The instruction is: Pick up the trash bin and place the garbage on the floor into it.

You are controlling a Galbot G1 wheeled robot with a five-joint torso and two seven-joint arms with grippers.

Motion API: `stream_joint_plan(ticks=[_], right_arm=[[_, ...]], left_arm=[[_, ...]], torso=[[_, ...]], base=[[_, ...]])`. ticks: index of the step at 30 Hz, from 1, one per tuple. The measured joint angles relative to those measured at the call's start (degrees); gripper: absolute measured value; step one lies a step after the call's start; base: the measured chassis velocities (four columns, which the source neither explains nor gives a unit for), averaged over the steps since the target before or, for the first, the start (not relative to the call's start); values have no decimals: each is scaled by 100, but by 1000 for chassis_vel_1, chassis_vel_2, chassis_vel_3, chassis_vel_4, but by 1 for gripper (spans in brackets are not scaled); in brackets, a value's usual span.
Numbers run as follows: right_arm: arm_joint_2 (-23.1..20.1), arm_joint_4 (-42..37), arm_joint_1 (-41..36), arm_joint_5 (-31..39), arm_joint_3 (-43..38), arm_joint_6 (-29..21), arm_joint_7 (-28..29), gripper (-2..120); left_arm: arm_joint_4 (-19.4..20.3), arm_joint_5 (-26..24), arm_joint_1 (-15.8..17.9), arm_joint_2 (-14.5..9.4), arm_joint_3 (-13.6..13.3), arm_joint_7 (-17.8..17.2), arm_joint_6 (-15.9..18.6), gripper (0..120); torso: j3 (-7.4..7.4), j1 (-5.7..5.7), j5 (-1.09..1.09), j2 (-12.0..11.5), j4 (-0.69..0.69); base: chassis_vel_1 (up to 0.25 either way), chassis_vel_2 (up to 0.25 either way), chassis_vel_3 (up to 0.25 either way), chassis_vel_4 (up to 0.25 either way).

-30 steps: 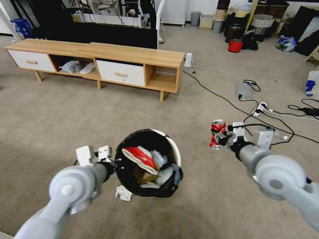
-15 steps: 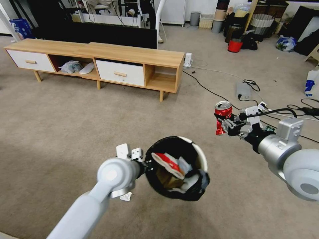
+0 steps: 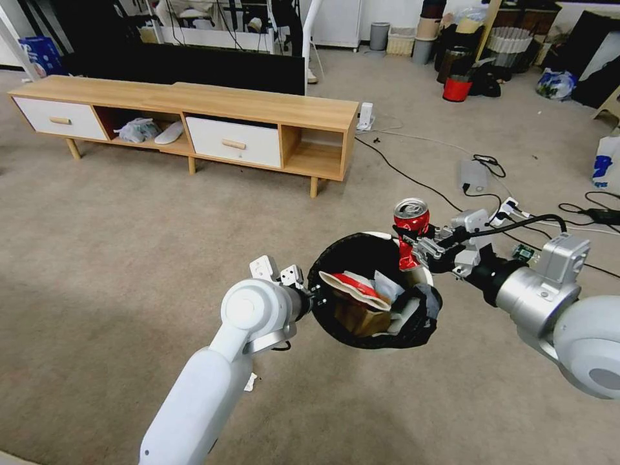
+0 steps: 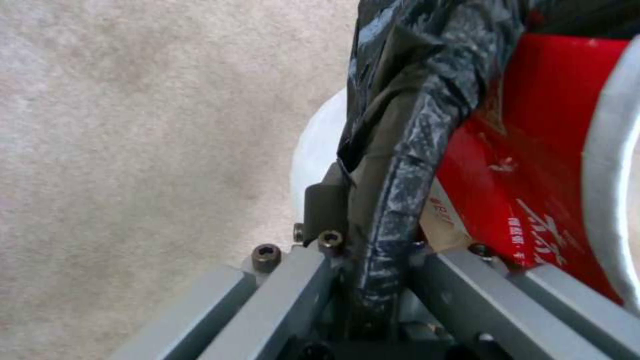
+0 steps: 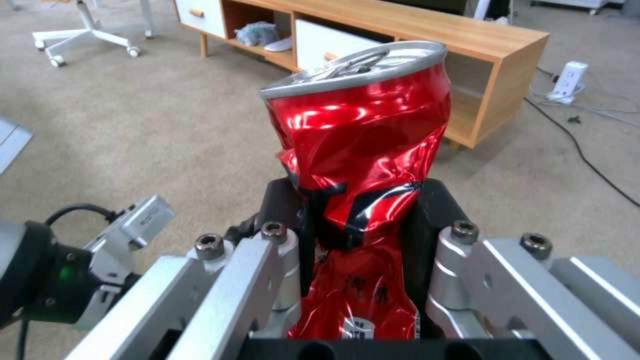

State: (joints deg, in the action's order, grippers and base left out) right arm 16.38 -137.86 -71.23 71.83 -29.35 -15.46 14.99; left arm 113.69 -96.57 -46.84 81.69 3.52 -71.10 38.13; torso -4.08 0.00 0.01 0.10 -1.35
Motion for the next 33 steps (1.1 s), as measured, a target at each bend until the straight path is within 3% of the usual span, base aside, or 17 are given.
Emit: stream_joint_plan(ticks=[11,33], right_arm=[[173,271,237,-291,461,11,-150,23],[375,614,324,-1044,1182,-27,-256,23]], left_arm=[[-120,35,119,218,-44,-13,-23,0],[86,25,142,250,6,-89,-118,0]], torso=[[0,0,-1,0,0],[0,0,0,-2,0]], base=[[0,0,0,0],[0,0,0,0]])
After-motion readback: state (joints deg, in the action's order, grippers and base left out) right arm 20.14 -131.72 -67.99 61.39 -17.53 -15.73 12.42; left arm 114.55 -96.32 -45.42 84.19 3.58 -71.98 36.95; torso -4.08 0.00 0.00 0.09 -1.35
